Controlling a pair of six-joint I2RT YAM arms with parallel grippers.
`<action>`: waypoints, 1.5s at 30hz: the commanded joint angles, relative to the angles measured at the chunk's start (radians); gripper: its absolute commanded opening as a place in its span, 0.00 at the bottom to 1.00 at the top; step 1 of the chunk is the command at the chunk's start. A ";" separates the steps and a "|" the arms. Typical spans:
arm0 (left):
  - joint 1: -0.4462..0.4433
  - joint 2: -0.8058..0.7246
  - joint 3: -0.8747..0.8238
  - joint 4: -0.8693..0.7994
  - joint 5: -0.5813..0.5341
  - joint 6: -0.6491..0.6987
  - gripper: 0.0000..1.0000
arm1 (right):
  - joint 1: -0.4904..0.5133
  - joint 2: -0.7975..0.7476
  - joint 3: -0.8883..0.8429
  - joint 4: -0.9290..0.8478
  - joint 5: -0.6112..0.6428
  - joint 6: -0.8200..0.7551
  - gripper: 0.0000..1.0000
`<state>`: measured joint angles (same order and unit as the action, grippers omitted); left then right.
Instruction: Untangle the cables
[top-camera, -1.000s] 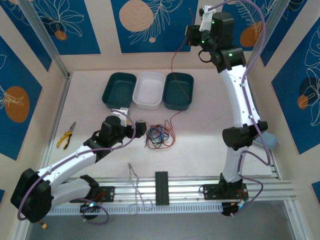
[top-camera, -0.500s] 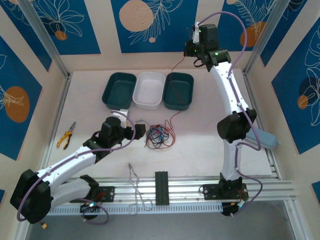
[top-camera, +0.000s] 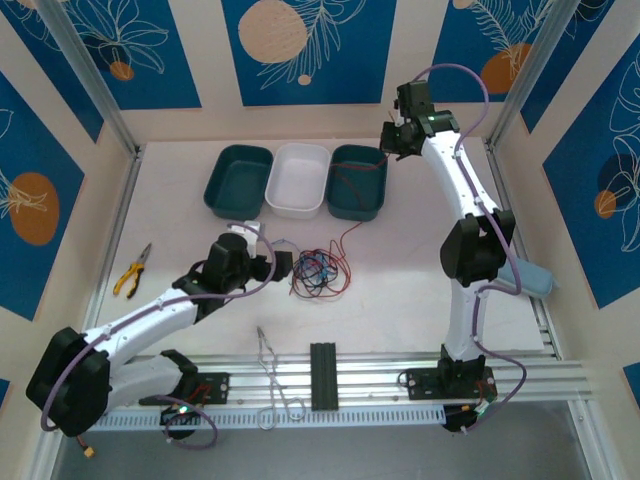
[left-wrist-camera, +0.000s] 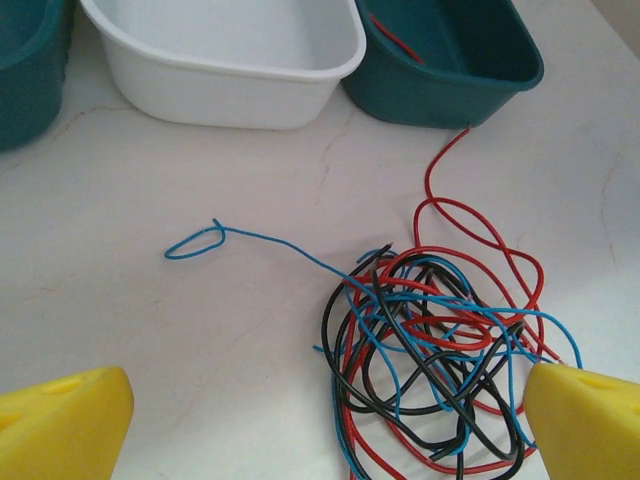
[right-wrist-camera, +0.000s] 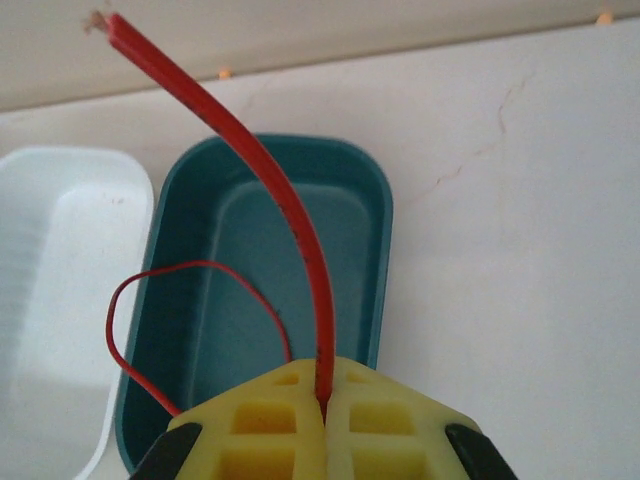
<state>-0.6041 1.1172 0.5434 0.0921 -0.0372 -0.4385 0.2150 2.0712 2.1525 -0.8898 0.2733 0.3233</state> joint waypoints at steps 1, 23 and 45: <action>0.004 0.019 0.030 0.015 0.017 0.017 1.00 | 0.021 0.019 0.006 -0.072 -0.051 0.006 0.00; 0.004 0.029 0.040 -0.012 0.024 0.024 1.00 | 0.097 0.409 0.299 -0.098 0.067 -0.150 0.00; 0.004 0.002 0.024 -0.028 -0.006 0.007 1.00 | 0.049 0.312 0.219 -0.079 -0.060 -0.055 0.17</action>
<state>-0.6041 1.1351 0.5545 0.0669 -0.0280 -0.4355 0.2756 2.4260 2.3901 -0.9840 0.2584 0.2455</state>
